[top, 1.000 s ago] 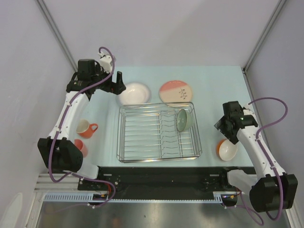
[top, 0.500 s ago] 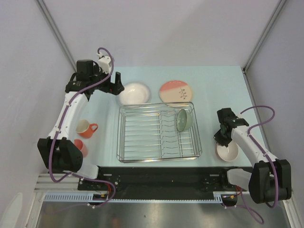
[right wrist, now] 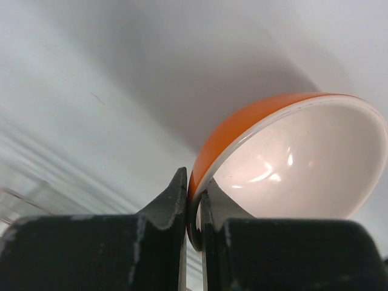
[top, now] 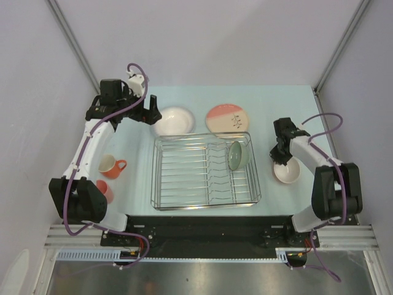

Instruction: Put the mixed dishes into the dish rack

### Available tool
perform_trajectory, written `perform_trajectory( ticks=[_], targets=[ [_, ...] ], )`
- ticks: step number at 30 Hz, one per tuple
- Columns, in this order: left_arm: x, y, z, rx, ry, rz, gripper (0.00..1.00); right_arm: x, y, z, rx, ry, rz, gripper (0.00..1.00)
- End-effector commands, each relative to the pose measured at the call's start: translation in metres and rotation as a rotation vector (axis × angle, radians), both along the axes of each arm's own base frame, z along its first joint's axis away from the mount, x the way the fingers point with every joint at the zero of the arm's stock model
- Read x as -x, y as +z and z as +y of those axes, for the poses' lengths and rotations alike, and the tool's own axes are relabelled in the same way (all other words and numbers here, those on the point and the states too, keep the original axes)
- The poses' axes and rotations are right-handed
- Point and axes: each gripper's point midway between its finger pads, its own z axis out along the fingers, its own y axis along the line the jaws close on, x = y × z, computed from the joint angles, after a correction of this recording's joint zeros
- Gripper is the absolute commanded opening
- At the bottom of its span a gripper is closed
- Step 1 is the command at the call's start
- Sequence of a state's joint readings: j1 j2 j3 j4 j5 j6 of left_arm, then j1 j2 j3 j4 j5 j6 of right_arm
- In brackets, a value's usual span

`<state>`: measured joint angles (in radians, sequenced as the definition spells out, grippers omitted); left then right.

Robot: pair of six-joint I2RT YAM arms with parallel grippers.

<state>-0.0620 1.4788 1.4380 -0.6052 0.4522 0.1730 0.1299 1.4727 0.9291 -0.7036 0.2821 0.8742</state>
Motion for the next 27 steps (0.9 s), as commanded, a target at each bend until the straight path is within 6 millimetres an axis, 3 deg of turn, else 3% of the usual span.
perform_trajectory(
  ticks=[1,3,5,6,8,12,16,20,27],
  targets=[
    [-0.001,0.014,-0.003,0.032,-0.009,-0.042,1.00,-0.071,0.011,0.012,-0.009,0.032,-0.141,0.00],
    [-0.001,0.012,-0.003,0.030,-0.009,-0.036,1.00,-0.083,-0.001,0.020,-0.028,0.059,-0.116,0.00],
    [-0.001,0.012,-0.002,0.024,-0.008,-0.037,1.00,-0.099,0.002,0.028,-0.041,0.081,-0.134,0.02],
    [-0.001,0.013,-0.001,0.022,-0.008,-0.039,1.00,-0.101,-0.009,0.031,-0.038,0.099,-0.108,0.12],
    [-0.001,0.015,0.000,0.017,-0.004,-0.044,1.00,-0.112,-0.010,0.038,-0.054,0.123,-0.117,0.27],
    [-0.001,0.016,0.001,0.013,-0.002,-0.046,1.00,-0.120,-0.021,0.039,-0.052,0.151,-0.095,0.43],
    [0.000,0.015,0.001,0.015,-0.002,-0.042,1.00,-0.123,-0.017,0.040,-0.047,0.168,-0.102,0.61],
    [0.001,0.013,-0.001,0.020,-0.008,-0.035,1.00,-0.126,0.006,0.038,-0.030,0.178,-0.148,0.82],
    [-0.001,0.013,0.000,0.018,-0.007,-0.037,1.00,-0.123,0.091,0.017,0.027,0.184,-0.287,0.93]
  ],
)
